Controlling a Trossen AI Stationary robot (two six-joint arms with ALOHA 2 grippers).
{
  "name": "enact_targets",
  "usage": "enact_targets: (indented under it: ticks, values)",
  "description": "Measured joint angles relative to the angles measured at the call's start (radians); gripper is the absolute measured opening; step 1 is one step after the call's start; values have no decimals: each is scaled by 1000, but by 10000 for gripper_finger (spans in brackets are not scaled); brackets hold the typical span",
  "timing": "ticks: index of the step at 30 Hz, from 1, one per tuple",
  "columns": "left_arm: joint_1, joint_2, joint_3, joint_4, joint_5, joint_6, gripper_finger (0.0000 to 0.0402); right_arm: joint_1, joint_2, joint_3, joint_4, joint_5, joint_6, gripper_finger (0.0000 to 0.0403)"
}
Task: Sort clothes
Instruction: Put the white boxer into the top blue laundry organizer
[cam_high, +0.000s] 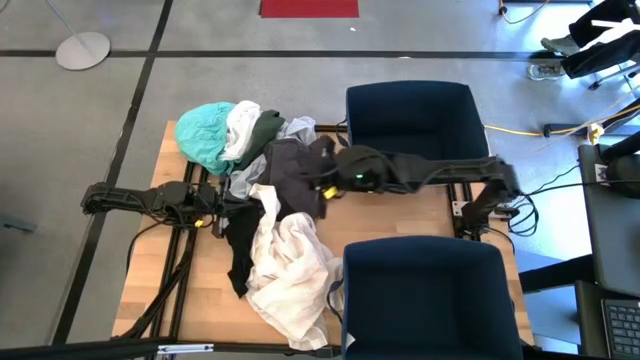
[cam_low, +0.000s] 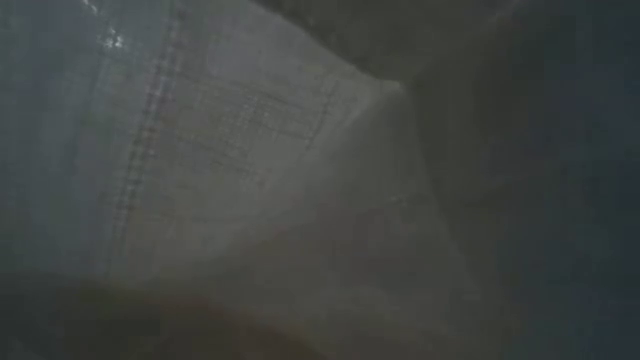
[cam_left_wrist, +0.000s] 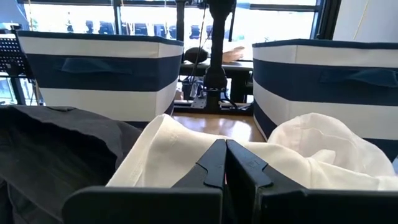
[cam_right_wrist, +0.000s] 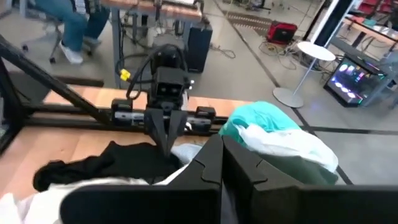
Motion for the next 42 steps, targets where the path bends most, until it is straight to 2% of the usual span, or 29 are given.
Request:
enact_targets:
  ticks: [3,6,11,16,21,24,32,42]
  values:
    - [0,0,0,0,0,0,0,0,72,62,-12,-5,-22,8]
    - [0,1,0,0,0,0,0,0,128,84,-19,-25,-43,26]
    - [0,5,0,0,-3,8,0,0,199,86,-8,-89,-50,99]
    - [0,5,0,0,-7,38,0,0,264,85,-11,-96,-88,178]
    - [0,5,0,0,-7,45,0,0,314,85,-11,-96,-143,227]
    - [0,5,0,0,-7,45,0,1,333,85,-18,-120,-220,238]
    - [0,5,0,0,-7,45,0,2,361,85,-32,-307,-434,240]
    - [0,6,0,0,-7,51,0,1,426,74,27,-296,-499,240]
